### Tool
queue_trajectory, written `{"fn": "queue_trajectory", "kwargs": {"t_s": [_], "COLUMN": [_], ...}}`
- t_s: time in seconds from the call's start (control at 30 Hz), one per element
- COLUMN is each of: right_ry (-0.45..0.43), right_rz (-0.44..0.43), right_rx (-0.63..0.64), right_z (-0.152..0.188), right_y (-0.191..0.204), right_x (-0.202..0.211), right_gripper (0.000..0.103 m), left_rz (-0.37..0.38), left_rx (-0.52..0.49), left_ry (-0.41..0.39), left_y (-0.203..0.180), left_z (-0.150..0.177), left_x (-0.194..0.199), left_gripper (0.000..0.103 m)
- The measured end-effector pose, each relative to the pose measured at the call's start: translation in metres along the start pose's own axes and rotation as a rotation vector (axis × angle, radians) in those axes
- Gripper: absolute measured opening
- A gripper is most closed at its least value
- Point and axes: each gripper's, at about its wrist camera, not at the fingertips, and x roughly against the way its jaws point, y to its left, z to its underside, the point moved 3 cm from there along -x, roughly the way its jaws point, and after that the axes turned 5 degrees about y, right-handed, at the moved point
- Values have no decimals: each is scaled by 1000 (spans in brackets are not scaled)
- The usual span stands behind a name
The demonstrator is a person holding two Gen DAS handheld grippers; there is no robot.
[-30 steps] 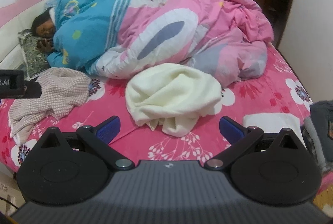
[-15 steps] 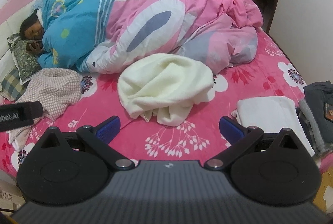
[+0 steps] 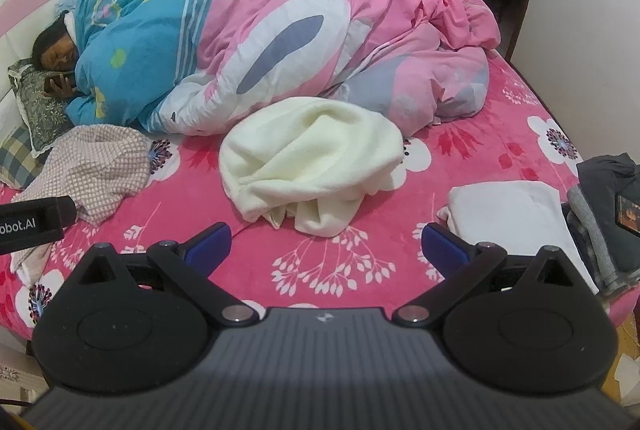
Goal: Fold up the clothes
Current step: 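Move both grippers toward the crumpled cream fleece garment on the bed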
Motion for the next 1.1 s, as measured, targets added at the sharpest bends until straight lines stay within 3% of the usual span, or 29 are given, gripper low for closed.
{"fn": "queue_trajectory", "kwargs": {"t_s": [1.1], "right_ry": [28], "right_rz": [41], "right_rx": [-2], "right_z": [-15], "right_y": [22], "right_x": [-17], "right_gripper": [102], "left_rz": [41], "left_rx": [-16], "left_ry": [27], "left_y": [13], "left_z": [-20], "left_x": [-34], "left_gripper": [103]}}
